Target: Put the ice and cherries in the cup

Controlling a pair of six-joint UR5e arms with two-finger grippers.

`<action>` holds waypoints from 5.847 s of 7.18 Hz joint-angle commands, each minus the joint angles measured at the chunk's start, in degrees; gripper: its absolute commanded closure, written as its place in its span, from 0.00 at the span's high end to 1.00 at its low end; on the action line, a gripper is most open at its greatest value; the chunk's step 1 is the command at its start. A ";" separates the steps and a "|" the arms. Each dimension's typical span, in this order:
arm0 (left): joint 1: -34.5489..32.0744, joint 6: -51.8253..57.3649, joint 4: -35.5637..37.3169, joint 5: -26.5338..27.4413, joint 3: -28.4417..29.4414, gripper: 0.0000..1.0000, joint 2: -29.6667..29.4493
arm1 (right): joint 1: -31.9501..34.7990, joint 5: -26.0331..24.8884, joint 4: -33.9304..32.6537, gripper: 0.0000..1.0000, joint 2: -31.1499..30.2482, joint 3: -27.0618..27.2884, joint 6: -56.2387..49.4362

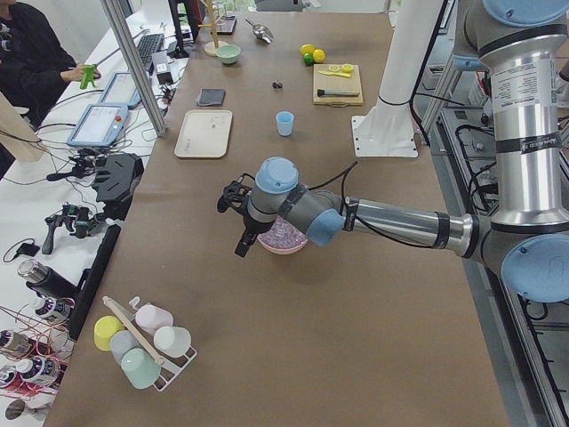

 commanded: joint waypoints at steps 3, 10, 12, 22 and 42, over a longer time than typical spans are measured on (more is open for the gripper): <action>19.72 -14.89 -5.49 10.65 -3.79 0.98 -0.88 | 0.00 0.20 0.01 1.00 -0.09 -0.03 0.00; 27.16 -15.36 -5.40 13.87 2.44 0.98 -5.36 | 0.00 0.20 0.01 1.00 -0.62 -0.12 0.09; 27.16 -15.09 -5.40 13.61 2.88 0.98 -5.45 | 0.00 0.20 0.01 1.00 -0.97 -0.03 0.17; 27.16 -14.48 -5.32 13.26 4.90 0.98 -6.07 | 1.40 0.02 0.01 1.00 -0.97 0.15 0.09; 28.56 -14.48 -5.75 13.08 4.12 0.00 -3.61 | 4.57 0.28 0.01 1.00 -2.90 1.73 -0.18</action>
